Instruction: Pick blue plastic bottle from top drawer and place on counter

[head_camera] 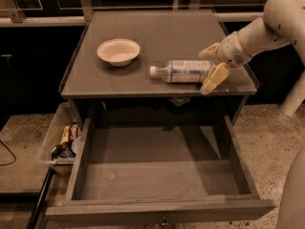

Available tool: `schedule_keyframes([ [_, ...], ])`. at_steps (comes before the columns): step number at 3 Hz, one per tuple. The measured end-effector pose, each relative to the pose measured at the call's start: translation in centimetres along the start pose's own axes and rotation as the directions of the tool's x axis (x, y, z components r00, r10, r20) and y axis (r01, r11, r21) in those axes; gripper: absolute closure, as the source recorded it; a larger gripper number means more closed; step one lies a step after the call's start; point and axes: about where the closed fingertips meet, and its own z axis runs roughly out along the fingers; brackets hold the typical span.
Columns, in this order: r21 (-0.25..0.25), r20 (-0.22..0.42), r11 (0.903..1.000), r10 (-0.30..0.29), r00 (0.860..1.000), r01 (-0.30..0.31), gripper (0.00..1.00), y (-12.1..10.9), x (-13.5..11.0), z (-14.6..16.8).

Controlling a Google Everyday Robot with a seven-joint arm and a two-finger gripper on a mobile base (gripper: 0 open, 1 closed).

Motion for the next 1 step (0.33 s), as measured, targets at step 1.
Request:
schedule_keyframes([
  [1, 0.000, 0.000, 1.0000, 0.000, 1.000, 0.000, 0.00, 0.00, 0.00, 0.00],
])
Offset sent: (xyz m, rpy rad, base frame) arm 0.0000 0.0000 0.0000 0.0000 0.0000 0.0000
